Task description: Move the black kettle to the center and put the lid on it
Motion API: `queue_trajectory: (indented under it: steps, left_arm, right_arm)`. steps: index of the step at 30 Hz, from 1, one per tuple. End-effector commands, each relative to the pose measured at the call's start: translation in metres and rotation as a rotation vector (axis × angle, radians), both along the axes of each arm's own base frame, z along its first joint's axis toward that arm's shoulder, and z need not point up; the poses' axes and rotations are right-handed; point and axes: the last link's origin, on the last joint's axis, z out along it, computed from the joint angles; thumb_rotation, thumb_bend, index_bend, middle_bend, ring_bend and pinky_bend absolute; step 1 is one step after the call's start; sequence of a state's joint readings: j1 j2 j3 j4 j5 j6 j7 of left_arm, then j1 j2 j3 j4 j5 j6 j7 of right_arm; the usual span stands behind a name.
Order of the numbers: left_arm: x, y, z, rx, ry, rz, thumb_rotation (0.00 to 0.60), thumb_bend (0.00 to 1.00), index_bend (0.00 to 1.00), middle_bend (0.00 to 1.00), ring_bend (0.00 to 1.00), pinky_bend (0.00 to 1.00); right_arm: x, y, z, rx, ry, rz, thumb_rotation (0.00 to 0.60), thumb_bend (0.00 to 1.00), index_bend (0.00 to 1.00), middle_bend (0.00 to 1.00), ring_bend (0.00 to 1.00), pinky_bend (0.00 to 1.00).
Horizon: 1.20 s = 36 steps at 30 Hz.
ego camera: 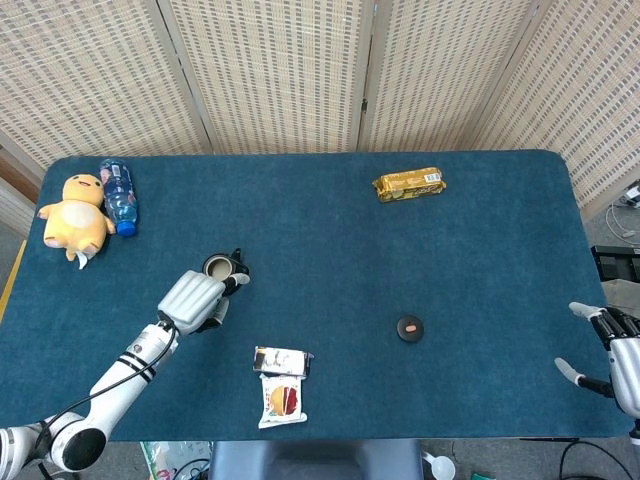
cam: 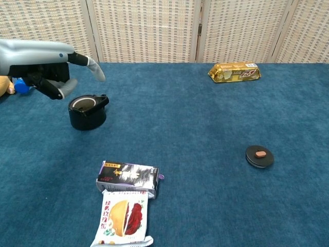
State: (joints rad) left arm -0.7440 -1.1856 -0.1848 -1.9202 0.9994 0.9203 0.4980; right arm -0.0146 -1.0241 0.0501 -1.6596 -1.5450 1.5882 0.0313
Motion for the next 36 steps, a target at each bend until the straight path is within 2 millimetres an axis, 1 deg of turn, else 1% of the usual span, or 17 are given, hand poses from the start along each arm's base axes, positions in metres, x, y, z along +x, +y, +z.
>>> queue_trajectory:
  steps: [1,8,13,36]
  left_arm:
    - [0.0,0.005,-0.004,0.004,0.026,0.012,0.6,0.7,0.21,1.0,0.85,0.92]
    - [-0.006,0.015,-0.011,0.001,0.053,0.074,0.6,0.7,0.2,1.0,0.85,0.92]
    - [-0.007,0.017,-0.015,0.001,0.072,0.09,0.6,0.7,0.2,1.0,0.85,0.92]
    - [-0.018,0.023,-0.028,-0.008,0.146,0.153,0.6,0.7,0.18,1.0,0.86,0.92]
  right_arm:
    - [0.0,0.0,0.0,0.001,0.0,0.001,0.6,0.01,0.26,0.32,0.24,0.27]
    - [0.0,0.001,0.001,-0.003,-0.005,0.002,0.6,0.01,0.26,0.32,0.24,0.27]
    - [0.0,0.002,0.002,-0.007,-0.006,0.006,0.6,0.01,0.26,0.32,0.24,0.27]
    - [-0.001,0.002,0.003,-0.014,-0.006,0.001,0.6,0.01,0.26,0.32,0.24,0.27]
